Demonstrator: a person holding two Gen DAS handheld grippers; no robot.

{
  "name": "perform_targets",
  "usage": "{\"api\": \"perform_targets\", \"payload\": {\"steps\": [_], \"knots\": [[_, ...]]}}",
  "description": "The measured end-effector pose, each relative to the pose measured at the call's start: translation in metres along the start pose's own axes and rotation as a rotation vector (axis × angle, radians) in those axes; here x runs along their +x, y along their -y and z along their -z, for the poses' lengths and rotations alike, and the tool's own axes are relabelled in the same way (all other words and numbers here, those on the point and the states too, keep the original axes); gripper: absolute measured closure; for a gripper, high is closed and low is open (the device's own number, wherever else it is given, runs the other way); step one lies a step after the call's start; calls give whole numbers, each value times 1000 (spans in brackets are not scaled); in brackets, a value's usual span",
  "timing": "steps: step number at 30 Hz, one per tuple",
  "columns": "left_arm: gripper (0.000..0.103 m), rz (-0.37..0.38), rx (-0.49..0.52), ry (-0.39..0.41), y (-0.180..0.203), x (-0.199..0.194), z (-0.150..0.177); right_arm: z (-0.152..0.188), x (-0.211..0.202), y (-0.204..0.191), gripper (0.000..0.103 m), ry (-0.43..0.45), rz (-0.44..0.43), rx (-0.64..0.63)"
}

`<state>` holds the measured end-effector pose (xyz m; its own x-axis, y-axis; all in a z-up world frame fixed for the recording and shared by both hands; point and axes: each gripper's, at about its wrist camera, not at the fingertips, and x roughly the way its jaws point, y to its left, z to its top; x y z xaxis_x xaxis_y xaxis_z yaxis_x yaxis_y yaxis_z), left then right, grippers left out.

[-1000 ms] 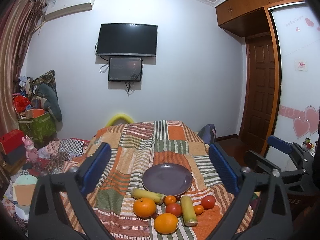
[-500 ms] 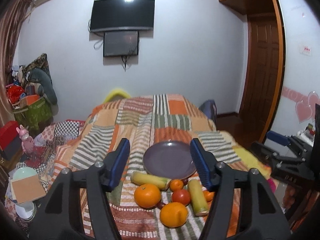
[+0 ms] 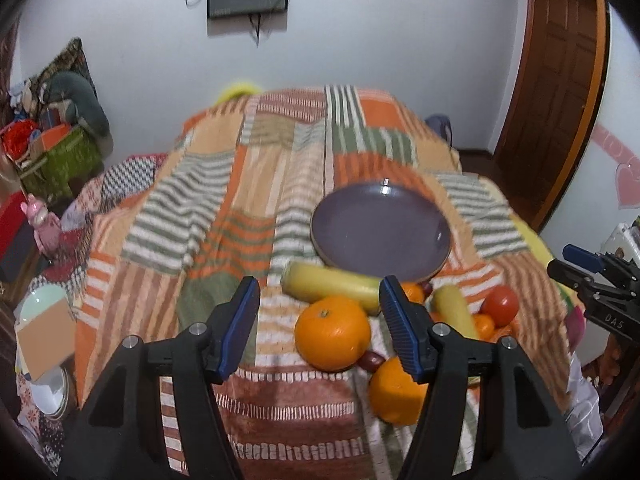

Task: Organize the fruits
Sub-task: 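Grasp the large orange with the left tool while the right tool grasps a red tomato, then carry the orange onto the plate with the left tool while the right tool sets the tomato beside it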

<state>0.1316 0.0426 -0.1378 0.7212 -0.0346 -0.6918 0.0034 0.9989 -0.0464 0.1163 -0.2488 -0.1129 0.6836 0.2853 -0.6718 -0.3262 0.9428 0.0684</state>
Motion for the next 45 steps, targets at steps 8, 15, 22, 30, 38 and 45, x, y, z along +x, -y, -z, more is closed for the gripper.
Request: {"api": "perform_targets", "payload": {"steps": [8, 15, 22, 30, 38, 45], "knots": [[32, 16, -2, -134, -2, 43, 11, 9, 32, 1, 50, -110, -44, 30], [28, 38, -8, -200, -1, 68, 19, 15, 50, -2, 50, -173, -89, 52], [25, 71, -35, -264, -3, 89, 23, 22, 62, -8, 50, -214, -112, 50], [27, 95, -49, -312, 0, 107, 29, 22, 65, -4, 50, -219, -143, 72], [33, 89, -50, -307, 2, 105, 29, 22, 67, -4, 60, -222, -184, 82], [33, 84, -63, -301, -4, 93, 26, 17, 60, -6, 61, -196, -173, 70]]}}
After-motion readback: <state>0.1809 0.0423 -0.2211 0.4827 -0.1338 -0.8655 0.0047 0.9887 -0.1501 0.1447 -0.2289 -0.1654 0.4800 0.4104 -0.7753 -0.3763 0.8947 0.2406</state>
